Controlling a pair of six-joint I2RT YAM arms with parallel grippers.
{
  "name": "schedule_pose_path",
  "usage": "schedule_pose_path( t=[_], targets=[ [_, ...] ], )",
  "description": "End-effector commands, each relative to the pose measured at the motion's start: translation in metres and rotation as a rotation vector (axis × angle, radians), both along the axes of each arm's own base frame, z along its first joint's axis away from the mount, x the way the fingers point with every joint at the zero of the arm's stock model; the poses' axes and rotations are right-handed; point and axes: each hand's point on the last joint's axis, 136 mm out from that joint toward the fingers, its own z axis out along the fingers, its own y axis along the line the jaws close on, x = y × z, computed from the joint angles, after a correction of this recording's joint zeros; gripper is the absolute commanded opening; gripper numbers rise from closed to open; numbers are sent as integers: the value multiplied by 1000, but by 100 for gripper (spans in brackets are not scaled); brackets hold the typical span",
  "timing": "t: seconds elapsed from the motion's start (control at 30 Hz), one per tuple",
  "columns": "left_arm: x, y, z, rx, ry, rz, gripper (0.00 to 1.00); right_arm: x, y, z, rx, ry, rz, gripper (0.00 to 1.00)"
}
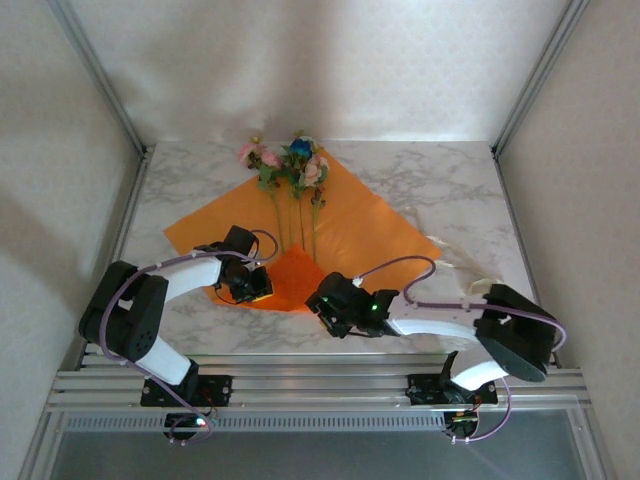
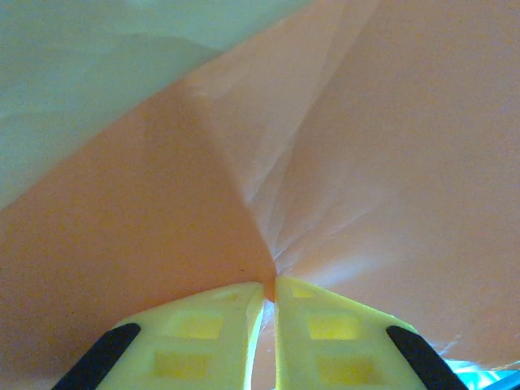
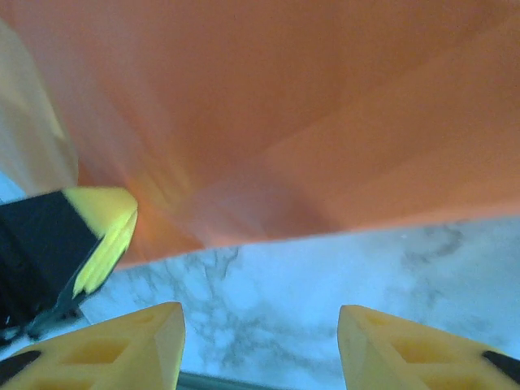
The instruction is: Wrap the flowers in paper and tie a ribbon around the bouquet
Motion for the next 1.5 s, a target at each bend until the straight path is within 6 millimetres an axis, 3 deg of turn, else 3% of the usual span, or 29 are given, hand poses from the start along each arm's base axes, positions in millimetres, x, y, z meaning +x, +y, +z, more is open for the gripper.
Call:
schedule_pose_path(
  t=[0.0,0.23,0.6,0.67,0.83,0.93,1.1,1.23,1.47],
  targets=[
    [-52,33,-44,187,204,0,14,18,18,5,145,-67,-155,53],
    [-58,34,-49,195,230,0,14,39,14,5,145,-277,-226,49],
    [-53,35,-48,212,235,-21,14,42,7,-15,100,-290,-303,26],
    [-52,34,-48,213,236,-22,14,35,5,-15,83,-264,-301,31],
    [-48,34,-45,213,230,-17,14,12,-15,-5,-40,-186,-292,58],
    [-48,33,-46,211,230,-17,14,8,-22,-8,-73,-178,-301,61],
    [-45,33,-46,215,229,-17,14,20,-27,-28,-37,-216,-378,53],
    [-45,33,-47,216,232,-19,14,32,-19,-28,4,-283,-403,48],
    [-46,34,-47,222,236,-27,14,42,-31,-26,-33,-349,-446,31]
  ],
)
